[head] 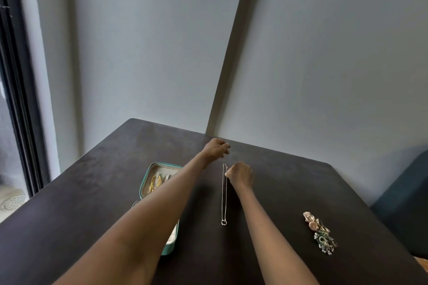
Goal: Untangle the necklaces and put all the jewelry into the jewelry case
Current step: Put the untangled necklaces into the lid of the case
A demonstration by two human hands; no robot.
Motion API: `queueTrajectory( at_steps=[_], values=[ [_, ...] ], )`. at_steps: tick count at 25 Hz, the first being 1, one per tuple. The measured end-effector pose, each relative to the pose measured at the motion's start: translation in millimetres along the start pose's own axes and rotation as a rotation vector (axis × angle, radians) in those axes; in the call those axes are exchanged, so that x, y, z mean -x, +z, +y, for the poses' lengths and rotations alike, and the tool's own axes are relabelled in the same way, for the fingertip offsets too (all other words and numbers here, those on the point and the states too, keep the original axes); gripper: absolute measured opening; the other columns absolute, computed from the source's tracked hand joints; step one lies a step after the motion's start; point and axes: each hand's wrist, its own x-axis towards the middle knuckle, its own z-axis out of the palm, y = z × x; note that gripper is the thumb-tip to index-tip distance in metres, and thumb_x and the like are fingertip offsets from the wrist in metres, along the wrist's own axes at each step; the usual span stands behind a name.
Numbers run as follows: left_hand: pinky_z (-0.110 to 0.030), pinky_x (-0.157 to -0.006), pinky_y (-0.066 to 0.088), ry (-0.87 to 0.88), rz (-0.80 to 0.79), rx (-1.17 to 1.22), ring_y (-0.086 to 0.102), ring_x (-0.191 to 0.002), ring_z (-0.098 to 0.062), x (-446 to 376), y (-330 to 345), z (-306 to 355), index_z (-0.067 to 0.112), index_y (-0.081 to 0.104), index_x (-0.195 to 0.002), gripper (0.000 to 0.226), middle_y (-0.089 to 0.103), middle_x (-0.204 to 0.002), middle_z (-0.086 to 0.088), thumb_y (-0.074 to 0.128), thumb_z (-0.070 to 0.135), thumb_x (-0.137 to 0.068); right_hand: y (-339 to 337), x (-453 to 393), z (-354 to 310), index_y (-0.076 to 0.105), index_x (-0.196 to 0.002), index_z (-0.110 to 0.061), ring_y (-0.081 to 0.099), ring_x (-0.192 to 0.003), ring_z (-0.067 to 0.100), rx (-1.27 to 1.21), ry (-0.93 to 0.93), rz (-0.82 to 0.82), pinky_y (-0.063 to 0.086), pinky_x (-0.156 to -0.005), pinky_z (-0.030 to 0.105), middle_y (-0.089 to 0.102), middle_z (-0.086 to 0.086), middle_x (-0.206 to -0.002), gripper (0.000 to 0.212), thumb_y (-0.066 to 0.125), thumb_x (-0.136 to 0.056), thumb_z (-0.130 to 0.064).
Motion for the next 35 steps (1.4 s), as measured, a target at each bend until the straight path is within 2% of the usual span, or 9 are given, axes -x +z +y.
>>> queueTrajectory(
  at_steps=[4, 6, 9, 13, 15, 19, 25, 30, 35],
  values=[
    [-0.012, -0.058, 0.042, -0.008, -0.010, -0.003, 0.049, -0.066, -0.007, -3, 2, -8, -0.003, 0.058, -0.118, 0.029, 0.060, -0.099, -0.011, 0.042, 0.011, -0.098, 0, -7, -2, 0.067, -0.103, -0.002, 0.061, -0.106, 0.033, -0.041, 0.004, -0.091, 0.047, -0.083, 0.033, 0.066, 0.018, -0.110, 0.038, 0.055, -0.091, -0.036],
    [-0.009, -0.054, 0.040, 0.005, -0.012, 0.017, 0.049, -0.067, -0.007, 2, 4, -8, -0.004, 0.058, -0.118, 0.029, 0.059, -0.099, -0.010, 0.043, 0.009, -0.098, -2, -10, 3, 0.070, -0.085, -0.006, 0.065, -0.085, 0.028, -0.294, 0.027, -0.206, 0.049, -0.080, 0.035, 0.070, 0.016, -0.091, 0.032, 0.055, -0.091, -0.033],
    [-0.016, -0.065, 0.041, 0.004, -0.017, 0.104, 0.054, -0.081, -0.015, 11, 11, -2, -0.003, 0.058, -0.117, 0.032, 0.059, -0.101, -0.009, 0.041, 0.016, -0.099, -26, 0, 7, 0.062, -0.080, -0.010, 0.061, -0.057, 0.013, -0.863, 0.147, -0.365, 0.049, -0.060, 0.028, 0.067, 0.005, -0.068, 0.028, 0.049, -0.097, -0.028],
    [-0.035, -0.082, 0.039, -0.056, -0.217, 0.292, 0.054, -0.065, -0.018, 36, 24, 9, 0.007, 0.059, -0.083, 0.049, 0.059, -0.073, -0.006, 0.024, 0.034, -0.103, -75, 23, 9, 0.062, -0.082, -0.008, 0.055, -0.052, 0.012, -1.013, 0.133, -0.360, 0.054, -0.055, 0.026, 0.054, 0.000, -0.058, 0.024, 0.050, -0.096, -0.025],
    [-0.036, -0.078, 0.045, -0.105, -0.267, 0.339, 0.051, -0.060, -0.019, 49, 23, 15, 0.006, 0.057, -0.085, 0.055, 0.055, -0.069, -0.008, 0.018, 0.040, -0.103, -93, 33, 12, 0.058, -0.078, -0.011, 0.047, -0.045, 0.010, -1.001, 0.136, -0.336, 0.051, -0.048, 0.023, 0.048, -0.001, -0.057, 0.020, 0.049, -0.093, -0.020],
    [-0.026, -0.057, 0.040, -0.162, -0.351, 0.263, 0.034, -0.055, -0.014, 86, 3, 37, 0.008, 0.056, -0.084, 0.055, 0.037, -0.063, -0.002, 0.020, 0.045, -0.102, -124, 56, 26, 0.054, -0.078, -0.010, 0.050, -0.051, 0.013, -1.160, 0.170, -0.268, 0.051, -0.049, 0.025, 0.054, 0.003, -0.063, 0.015, 0.049, -0.092, -0.014],
    [-0.024, -0.055, 0.037, -0.065, -0.342, 0.622, 0.036, -0.047, -0.010, 109, -21, 45, 0.015, 0.049, -0.075, 0.028, 0.038, -0.055, 0.003, 0.049, 0.034, -0.095, -135, 80, 36, 0.048, -0.076, -0.016, 0.062, -0.083, 0.021, -1.371, 0.249, -0.356, 0.047, -0.079, 0.036, 0.069, 0.009, -0.094, 0.015, 0.047, -0.091, -0.019],
    [-0.034, -0.076, 0.059, 0.064, -0.358, 1.015, 0.070, -0.081, -0.026, 123, -20, 58, 0.009, 0.059, -0.076, 0.025, 0.071, -0.093, -0.013, 0.047, 0.021, -0.095, -128, 98, 23, 0.048, -0.078, -0.018, 0.062, -0.088, 0.019, -1.340, 0.236, -0.414, 0.037, -0.093, 0.037, 0.070, 0.008, -0.095, 0.019, 0.046, -0.094, -0.027],
    [-0.036, -0.084, 0.056, 0.102, -0.222, 1.121, 0.065, -0.099, -0.030, 126, -3, 51, 0.005, 0.059, -0.087, 0.018, 0.066, -0.108, -0.019, 0.051, 0.019, -0.094, -116, 116, 6, 0.048, -0.081, -0.012, 0.060, -0.067, 0.018, -1.405, 0.190, -0.445, 0.049, -0.068, 0.029, 0.066, 0.009, -0.074, 0.023, 0.043, -0.099, -0.026]
  ],
)
